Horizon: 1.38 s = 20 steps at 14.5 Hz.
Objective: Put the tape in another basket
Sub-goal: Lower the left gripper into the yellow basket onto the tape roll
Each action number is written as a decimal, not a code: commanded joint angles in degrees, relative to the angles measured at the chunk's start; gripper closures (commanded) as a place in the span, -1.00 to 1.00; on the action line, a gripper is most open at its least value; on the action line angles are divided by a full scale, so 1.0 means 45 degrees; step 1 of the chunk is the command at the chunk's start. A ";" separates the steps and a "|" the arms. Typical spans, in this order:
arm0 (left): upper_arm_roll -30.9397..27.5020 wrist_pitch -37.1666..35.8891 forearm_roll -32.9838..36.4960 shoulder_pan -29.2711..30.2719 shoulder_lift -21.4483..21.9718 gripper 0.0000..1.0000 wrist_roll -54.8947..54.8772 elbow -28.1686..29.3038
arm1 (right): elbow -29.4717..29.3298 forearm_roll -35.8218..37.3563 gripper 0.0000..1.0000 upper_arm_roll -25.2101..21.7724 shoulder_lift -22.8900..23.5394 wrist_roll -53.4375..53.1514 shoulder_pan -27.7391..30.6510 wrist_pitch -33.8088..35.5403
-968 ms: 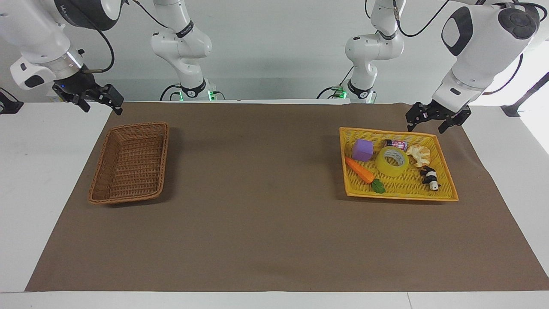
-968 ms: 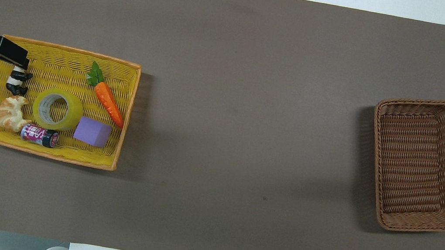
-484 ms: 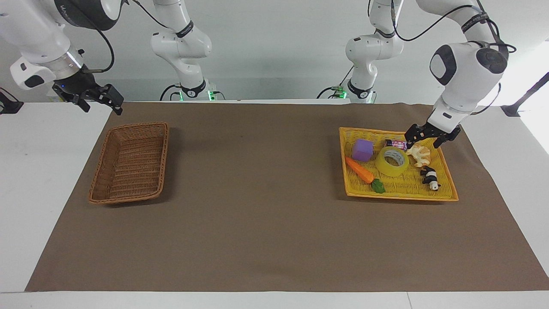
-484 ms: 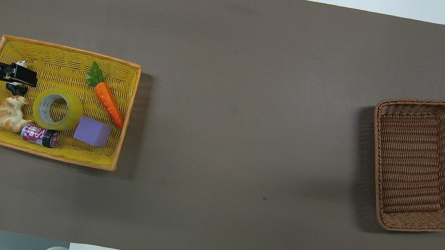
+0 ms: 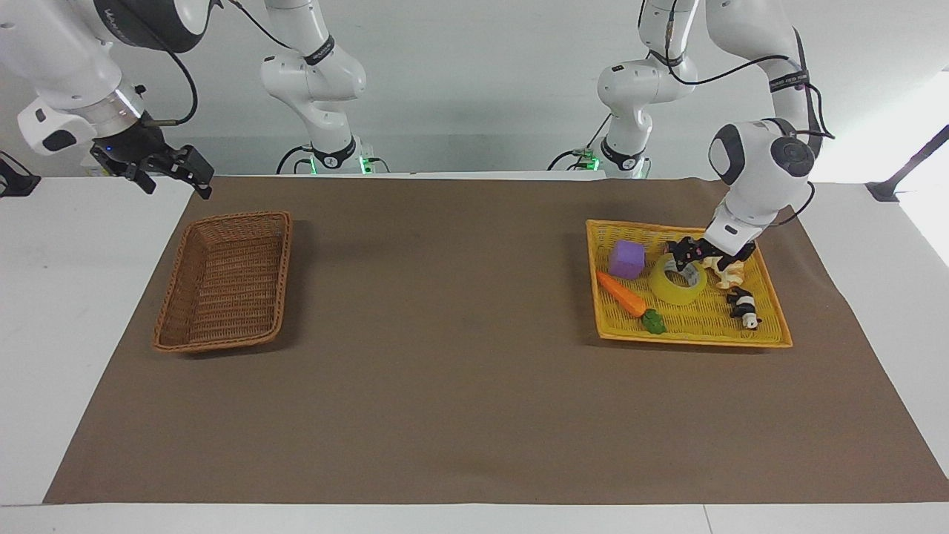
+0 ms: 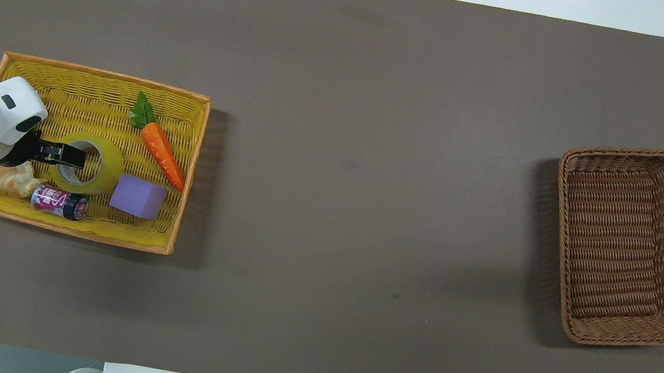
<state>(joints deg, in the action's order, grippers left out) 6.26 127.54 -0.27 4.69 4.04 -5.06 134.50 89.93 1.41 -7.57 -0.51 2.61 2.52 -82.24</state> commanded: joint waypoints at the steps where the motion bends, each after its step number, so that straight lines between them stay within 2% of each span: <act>1: 0.0035 0.0504 -0.0096 0.0013 0.0059 -0.93 -0.0244 0.0326 | 0.0132 -0.0019 -1.00 0.0003 -0.0161 0.0279 0.0045 0.0054; 4: 0.0035 0.0954 -0.0096 0.0169 0.0039 -0.85 -0.0263 0.0503 | 0.0113 -0.0019 -1.00 0.0022 -0.0141 0.0279 0.0045 0.0054; 8: 0.0035 0.1422 -0.0096 0.0169 -0.0566 -0.71 -0.0244 0.0503 | 0.0113 -0.0019 -1.00 0.0003 -0.0161 0.0279 0.0045 0.0054; 10: 0.0035 0.1482 -0.0096 0.0149 -0.0819 -0.48 -0.0263 0.0503 | 0.0113 -0.0019 -1.00 0.0003 -0.0161 0.0279 0.0045 0.0054; 13: 0.0035 0.1618 -0.0096 0.0130 -0.0956 -0.31 -0.0847 0.0717 | 0.0113 -0.0019 -1.00 0.0022 -0.0160 0.0279 0.0026 0.0054; 14: 0.0035 0.1618 -0.0096 0.0149 -0.0976 -0.15 -0.0868 0.0718 | 0.0132 -0.0039 -1.00 0.0003 -0.0141 0.0279 0.0045 0.0054; 17: 0.0035 0.1599 -0.0096 0.0188 -0.0957 0.86 -0.0712 0.0737 | 0.0113 -0.0019 -1.00 0.0022 -0.0161 0.0279 0.0045 0.0054; 18: 0.0015 0.1618 -0.0096 0.0188 -0.0976 1.00 -0.0751 0.0737 | 0.0113 -0.0019 -1.00 0.0022 -0.0161 0.0279 0.0026 0.0054; 20: 0.0015 0.1114 -0.0096 0.0324 -0.1229 1.00 -0.0888 -0.0096 | 0.0113 -0.0019 -1.00 0.0003 -0.0141 0.0279 0.0045 0.0054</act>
<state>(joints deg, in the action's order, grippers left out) 6.07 133.56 -0.28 5.02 -0.79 -7.39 136.37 89.94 1.41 -7.57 -0.51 2.61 2.52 -82.24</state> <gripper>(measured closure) 0.775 0.000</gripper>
